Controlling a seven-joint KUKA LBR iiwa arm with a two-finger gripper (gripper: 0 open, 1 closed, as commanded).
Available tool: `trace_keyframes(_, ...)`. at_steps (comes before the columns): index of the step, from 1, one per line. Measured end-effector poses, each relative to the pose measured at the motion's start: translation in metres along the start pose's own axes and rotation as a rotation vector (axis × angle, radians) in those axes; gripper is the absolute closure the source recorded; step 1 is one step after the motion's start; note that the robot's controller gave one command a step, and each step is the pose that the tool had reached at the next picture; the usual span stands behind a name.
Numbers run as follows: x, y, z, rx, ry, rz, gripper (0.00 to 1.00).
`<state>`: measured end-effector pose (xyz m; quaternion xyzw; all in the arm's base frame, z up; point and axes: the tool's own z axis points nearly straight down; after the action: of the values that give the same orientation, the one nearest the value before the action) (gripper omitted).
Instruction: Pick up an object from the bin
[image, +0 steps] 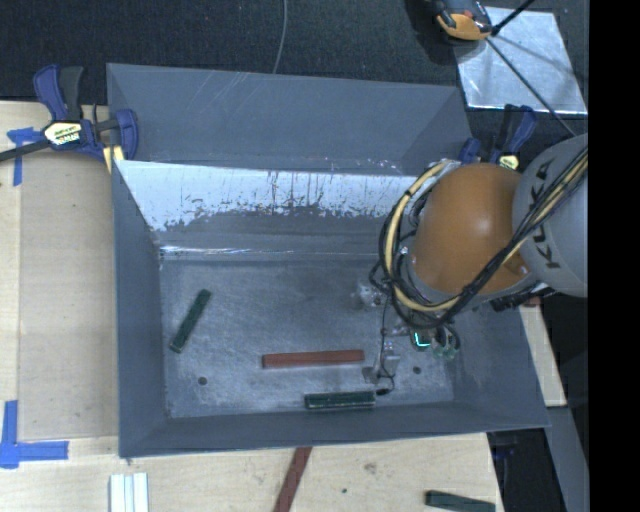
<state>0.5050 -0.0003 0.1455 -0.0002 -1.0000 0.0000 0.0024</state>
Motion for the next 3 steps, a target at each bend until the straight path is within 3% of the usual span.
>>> trace_keyframes(1,-0.002,0.000,-0.004,0.000,-0.008,0.000,0.00)
trace_keyframes(2,-0.009,0.025,0.075,-0.001,-0.008,-0.167,1.00)
trace_keyframes(3,-0.009,0.025,0.075,-0.001,-0.008,-0.167,1.00)
